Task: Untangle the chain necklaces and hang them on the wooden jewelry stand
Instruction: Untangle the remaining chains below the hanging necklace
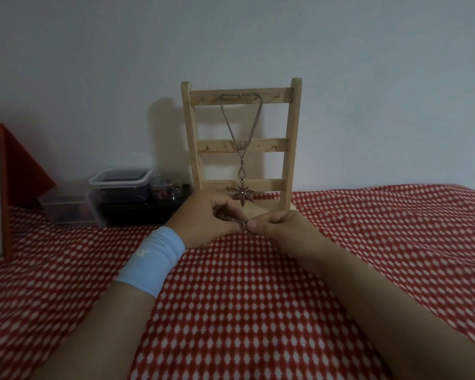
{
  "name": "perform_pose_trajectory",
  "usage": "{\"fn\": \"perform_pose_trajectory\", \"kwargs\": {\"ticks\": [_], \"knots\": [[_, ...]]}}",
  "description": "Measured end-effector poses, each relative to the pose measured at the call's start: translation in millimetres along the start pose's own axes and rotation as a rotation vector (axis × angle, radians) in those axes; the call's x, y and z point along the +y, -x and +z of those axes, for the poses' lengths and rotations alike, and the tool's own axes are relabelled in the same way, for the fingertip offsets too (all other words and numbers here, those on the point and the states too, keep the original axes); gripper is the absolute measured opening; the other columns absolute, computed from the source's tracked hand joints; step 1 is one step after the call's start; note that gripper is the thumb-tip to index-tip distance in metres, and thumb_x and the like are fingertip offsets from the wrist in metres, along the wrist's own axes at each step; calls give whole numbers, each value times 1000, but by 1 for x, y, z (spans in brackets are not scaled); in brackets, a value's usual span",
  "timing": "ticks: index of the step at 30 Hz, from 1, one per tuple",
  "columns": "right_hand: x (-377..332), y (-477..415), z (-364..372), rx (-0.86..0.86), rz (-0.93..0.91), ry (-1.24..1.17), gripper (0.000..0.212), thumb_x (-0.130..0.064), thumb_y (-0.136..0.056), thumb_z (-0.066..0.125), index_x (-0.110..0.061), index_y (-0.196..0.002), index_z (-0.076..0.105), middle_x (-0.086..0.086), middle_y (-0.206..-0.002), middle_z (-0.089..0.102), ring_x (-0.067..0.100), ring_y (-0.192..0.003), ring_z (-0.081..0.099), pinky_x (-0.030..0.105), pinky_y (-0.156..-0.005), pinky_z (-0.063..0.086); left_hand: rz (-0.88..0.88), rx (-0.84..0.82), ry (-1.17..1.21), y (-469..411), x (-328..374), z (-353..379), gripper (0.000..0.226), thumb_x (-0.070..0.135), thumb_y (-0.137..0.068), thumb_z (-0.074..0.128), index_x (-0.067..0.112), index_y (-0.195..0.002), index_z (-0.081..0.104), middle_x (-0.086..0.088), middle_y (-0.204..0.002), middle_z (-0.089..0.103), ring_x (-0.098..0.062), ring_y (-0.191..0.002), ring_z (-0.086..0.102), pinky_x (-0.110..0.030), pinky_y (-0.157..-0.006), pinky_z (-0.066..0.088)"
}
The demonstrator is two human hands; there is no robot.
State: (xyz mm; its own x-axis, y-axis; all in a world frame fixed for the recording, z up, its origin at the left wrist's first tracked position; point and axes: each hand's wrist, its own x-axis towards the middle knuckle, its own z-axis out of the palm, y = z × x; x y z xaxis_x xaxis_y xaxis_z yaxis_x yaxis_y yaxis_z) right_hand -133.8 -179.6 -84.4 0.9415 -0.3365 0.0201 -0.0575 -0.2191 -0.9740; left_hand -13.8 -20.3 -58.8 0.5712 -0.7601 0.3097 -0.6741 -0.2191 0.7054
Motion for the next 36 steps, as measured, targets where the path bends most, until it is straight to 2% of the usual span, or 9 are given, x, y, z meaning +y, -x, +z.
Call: {"fn": "perform_pose_trajectory", "kwargs": {"ticks": [7,11,14,16,20,26,30,33,36], "knots": [[6,-3,-3,-45,3,-133,20,-17,-98,63,-3,-102,76,-13,-51,59,6,-45,37,16,-44,31,-23,56,118,2,-7,10,9,16,-81,78,20,-88,75,6,-79,74,-4,-73,70,-14,-73,53],[4,-3,-3,-20,3,-121,17,-12,-99,62,0,-101,74,-15,-48,59,0,-42,50,11,-42,37,-7,54,87,6,-11,16,15,13,-88,70,28,-90,73,13,-89,73,6,-85,67,-8,-76,50],[8,-5,0,-5,-39,-64,17,-11,-98,64,3,-100,73,-18,-48,60,-8,-43,55,6,-46,40,-45,32,74,8,-18,22,13,14,-91,66,24,-95,74,12,-93,73,-1,-85,69,-16,-77,55],[10,-6,4,28,-82,12,14,-13,-96,67,-2,-96,75,-17,-55,65,-9,-50,58,6,-51,43,-93,48,129,9,-21,25,12,12,-92,65,18,-97,74,4,-92,74,-12,-78,72,-27,-68,60],[17,-12,10,174,-258,221,5,-12,-86,79,-14,-82,76,-7,-81,75,-3,-75,67,13,-72,53,-152,140,255,13,-20,33,12,12,-92,64,20,-90,73,6,-83,74,-1,-67,68,-18,-56,54],[18,-13,8,142,-215,110,8,-17,-86,78,-12,-81,81,-5,-88,79,7,-89,74,22,-85,58,-194,217,388,16,-24,43,13,15,-90,67,23,-88,76,8,-84,76,-5,-79,71,-27,-65,60],[15,-12,7,121,-136,57,13,-22,-82,83,-9,-80,81,-4,-84,80,6,-85,75,9,-76,53,-202,232,395,20,-23,48,17,13,-94,62,21,-89,75,6,-72,74,-10,-68,69,-25,-63,59],[14,-11,4,100,-108,102,13,-22,-84,81,-9,-81,81,-2,-81,79,8,-83,75,6,-73,51,-192,221,433,21,-22,50,16,13,-95,60,21,-90,73,0,-78,75,-16,-72,72,-28,-65,60],[13,-11,5,119,-121,142,11,-21,-85,81,-10,-83,81,-3,-86,79,6,-85,74,5,-72,51,-158,233,360,21,-22,52,19,15,-95,60,29,-87,70,7,-77,72,-5,-71,69,-26,-66,60]]}}
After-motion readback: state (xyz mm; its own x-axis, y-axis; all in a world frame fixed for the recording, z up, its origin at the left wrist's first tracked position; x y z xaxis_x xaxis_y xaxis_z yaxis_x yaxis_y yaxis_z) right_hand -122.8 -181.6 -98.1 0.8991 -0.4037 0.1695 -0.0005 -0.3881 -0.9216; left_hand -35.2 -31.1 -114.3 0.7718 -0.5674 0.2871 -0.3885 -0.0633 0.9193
